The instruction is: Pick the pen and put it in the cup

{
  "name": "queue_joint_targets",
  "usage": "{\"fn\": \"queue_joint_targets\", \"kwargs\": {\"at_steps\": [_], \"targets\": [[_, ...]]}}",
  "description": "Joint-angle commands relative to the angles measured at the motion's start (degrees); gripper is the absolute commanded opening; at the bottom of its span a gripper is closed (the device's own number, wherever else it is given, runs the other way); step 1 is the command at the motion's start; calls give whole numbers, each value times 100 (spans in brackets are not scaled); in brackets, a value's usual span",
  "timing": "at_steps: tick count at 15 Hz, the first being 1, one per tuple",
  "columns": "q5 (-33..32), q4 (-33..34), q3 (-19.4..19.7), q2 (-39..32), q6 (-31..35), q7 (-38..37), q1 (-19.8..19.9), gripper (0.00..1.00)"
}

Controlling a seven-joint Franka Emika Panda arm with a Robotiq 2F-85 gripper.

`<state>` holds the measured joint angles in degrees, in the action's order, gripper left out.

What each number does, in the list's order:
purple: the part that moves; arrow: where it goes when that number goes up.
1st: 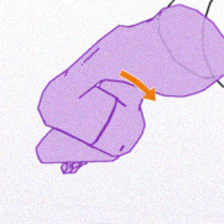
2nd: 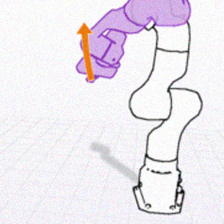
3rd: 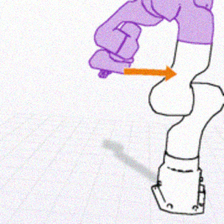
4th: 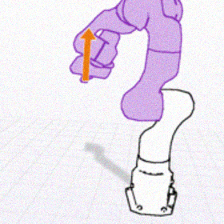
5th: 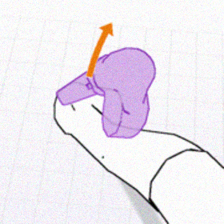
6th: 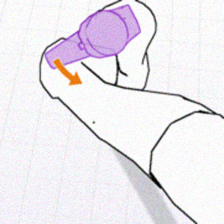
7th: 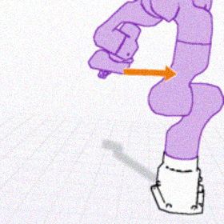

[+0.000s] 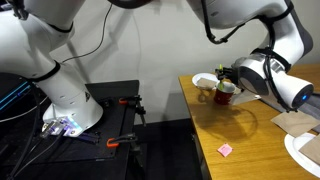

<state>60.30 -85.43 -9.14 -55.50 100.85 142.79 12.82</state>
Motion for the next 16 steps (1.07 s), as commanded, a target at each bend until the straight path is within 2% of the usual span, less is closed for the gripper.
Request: {"fn": "queue_joint_targets", "kwargs": {"at_steps": [1, 4, 5, 11, 16], "targets": [[159, 39, 99, 16, -130, 119, -60, 73], [178, 25, 99, 32, -121, 111, -65, 97], [196, -22, 101, 89, -84, 90, -79, 100], [331, -408, 114, 623, -13, -23, -166, 100], [785, -1034, 178, 1369, 195, -411, -298, 100]]}}
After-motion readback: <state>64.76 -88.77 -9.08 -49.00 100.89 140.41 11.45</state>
